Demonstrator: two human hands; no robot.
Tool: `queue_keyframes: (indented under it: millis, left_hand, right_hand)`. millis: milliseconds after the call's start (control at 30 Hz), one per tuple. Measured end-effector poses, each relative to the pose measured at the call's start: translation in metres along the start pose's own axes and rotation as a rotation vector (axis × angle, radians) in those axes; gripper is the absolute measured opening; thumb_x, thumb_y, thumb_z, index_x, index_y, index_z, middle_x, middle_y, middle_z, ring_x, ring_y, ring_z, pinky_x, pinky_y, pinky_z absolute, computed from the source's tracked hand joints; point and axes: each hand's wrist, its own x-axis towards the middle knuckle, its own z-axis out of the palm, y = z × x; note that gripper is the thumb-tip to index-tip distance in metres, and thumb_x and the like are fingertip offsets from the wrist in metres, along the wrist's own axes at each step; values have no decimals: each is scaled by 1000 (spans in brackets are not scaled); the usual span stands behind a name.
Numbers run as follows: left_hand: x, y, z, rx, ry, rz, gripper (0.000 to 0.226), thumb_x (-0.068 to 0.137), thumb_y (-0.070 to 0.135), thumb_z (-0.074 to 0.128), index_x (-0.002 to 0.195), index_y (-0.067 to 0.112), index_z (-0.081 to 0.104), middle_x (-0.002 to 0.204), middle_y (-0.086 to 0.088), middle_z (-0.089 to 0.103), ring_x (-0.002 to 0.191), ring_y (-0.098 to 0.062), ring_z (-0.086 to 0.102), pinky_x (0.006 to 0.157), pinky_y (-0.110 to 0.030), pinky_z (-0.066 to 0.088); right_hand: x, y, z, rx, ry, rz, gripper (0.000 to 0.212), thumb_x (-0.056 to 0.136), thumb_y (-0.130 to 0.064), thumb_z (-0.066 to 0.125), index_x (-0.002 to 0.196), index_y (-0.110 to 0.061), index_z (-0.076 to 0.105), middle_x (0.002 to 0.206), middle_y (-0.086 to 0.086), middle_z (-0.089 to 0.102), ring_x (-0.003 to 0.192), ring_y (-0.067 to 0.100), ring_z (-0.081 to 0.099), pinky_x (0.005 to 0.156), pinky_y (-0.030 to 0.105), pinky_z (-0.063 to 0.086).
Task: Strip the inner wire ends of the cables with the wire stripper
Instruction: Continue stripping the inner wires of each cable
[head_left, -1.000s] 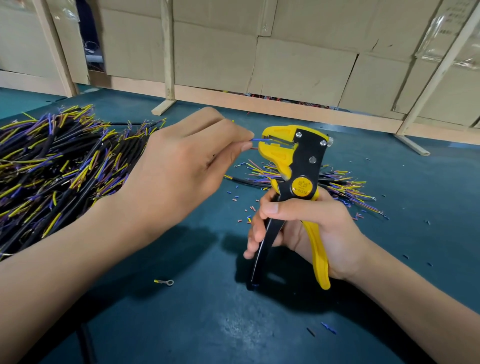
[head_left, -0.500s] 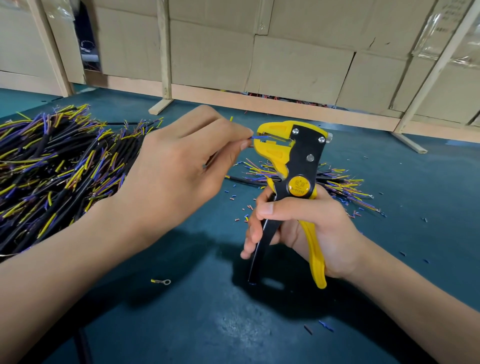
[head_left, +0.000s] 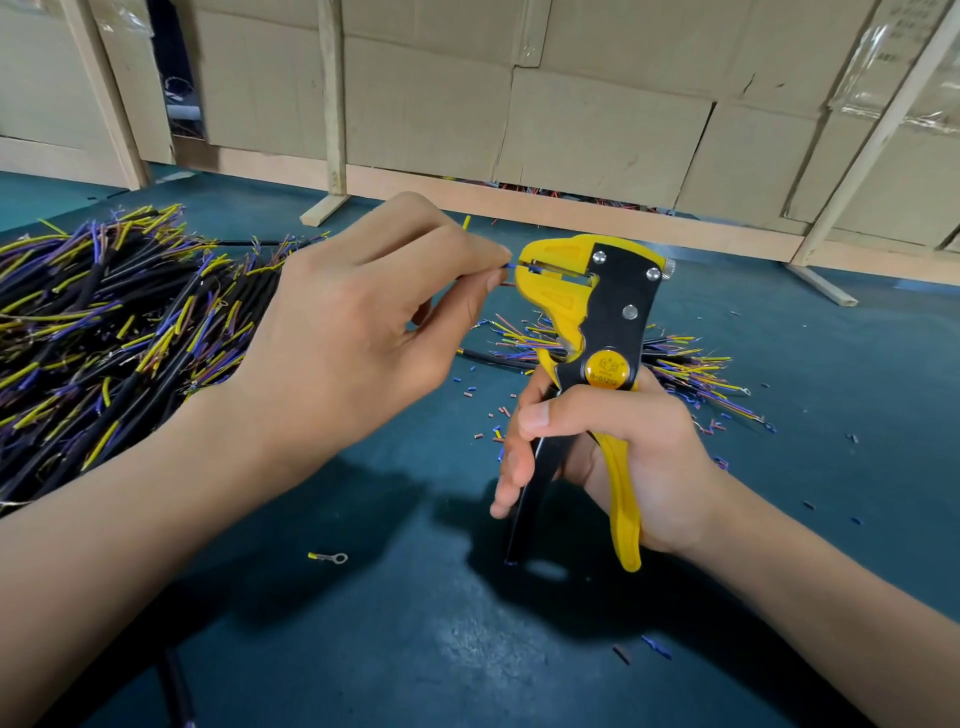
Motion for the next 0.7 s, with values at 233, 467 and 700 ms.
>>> queue_keyframes:
  millis: [233, 467, 700]
  left_hand:
    - [0, 2, -1, -2, 5, 4, 13, 98, 8, 64, 100, 4, 76, 89, -11, 68, 76, -17, 58, 74, -12, 39]
    - [-1, 1, 0, -1, -13, 43, 12, 97, 8, 66, 98, 2, 76, 90, -12, 68, 73, -20, 58, 72, -13, 40]
    - [0, -4, 1, -51, -1, -97, 11, 96, 10, 66, 100, 4, 75, 90, -8, 68, 73, -19, 58, 68, -24, 45]
  right_hand:
    - [0, 0, 1, -21, 3, -8, 10, 70, -12, 64, 65, -3, 63, 60, 20, 62, 54, 40, 64, 60, 48, 55]
    - [-3, 1, 4, 8, 165, 29, 12, 54, -14, 62, 48, -9, 53, 43, 14, 46, 34, 27, 46, 42, 29, 45]
    - [-2, 3, -2, 160, 13, 113, 11, 79, -11, 56, 75, -3, 63, 70, 22, 61, 63, 38, 65, 69, 52, 58]
